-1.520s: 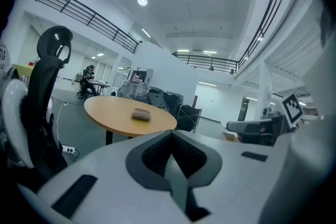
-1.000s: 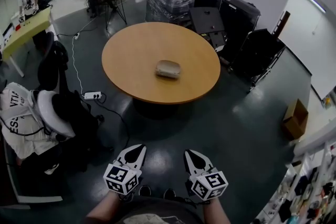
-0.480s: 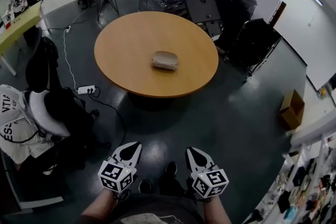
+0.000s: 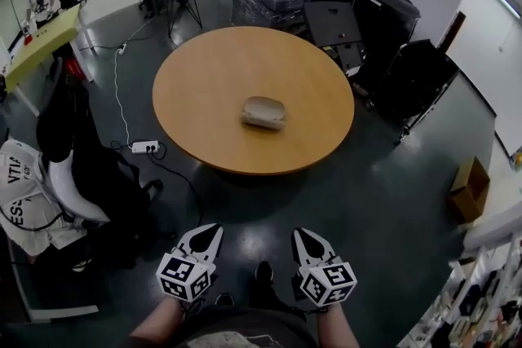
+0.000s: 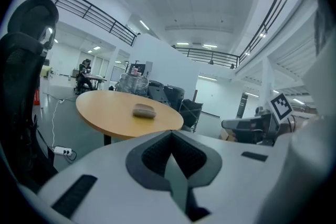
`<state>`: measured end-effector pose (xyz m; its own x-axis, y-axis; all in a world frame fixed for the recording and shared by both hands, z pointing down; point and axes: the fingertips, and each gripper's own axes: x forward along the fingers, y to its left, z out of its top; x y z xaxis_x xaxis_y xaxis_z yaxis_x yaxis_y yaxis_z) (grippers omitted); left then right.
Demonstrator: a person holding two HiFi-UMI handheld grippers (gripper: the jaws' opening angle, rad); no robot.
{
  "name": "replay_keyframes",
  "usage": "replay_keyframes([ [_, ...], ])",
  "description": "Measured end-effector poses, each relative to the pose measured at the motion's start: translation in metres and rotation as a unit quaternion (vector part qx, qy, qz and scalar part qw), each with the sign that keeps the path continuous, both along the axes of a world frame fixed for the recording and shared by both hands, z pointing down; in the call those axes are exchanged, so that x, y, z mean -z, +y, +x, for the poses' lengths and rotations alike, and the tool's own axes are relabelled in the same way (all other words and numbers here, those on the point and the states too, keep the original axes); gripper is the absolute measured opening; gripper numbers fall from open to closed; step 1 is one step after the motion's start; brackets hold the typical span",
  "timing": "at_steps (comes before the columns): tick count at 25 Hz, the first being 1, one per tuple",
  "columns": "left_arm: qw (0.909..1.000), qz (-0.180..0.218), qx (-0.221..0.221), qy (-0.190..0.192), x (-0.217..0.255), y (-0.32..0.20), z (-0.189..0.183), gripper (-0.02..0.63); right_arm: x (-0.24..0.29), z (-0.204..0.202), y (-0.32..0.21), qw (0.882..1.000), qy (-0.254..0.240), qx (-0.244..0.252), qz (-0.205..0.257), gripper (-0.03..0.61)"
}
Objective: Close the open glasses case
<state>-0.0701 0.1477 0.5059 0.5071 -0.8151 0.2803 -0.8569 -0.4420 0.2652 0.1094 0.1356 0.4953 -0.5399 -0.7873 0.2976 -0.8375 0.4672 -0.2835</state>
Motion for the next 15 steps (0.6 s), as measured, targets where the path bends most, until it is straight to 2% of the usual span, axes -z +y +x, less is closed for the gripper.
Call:
replay_keyframes([
  [10,0.9993,0.013,0.036,-0.006,0.009,-0.086,0.044,0.008,0.0,0.052,-0.086,1.0,-0.007,0.009,0.0,-0.011],
  [15,0.9986,0.013,0.052,-0.004,0.008,-0.109,0.059,0.008,0.0,0.069,-0.116,1.0,-0.008,0.03,0.002,-0.011],
])
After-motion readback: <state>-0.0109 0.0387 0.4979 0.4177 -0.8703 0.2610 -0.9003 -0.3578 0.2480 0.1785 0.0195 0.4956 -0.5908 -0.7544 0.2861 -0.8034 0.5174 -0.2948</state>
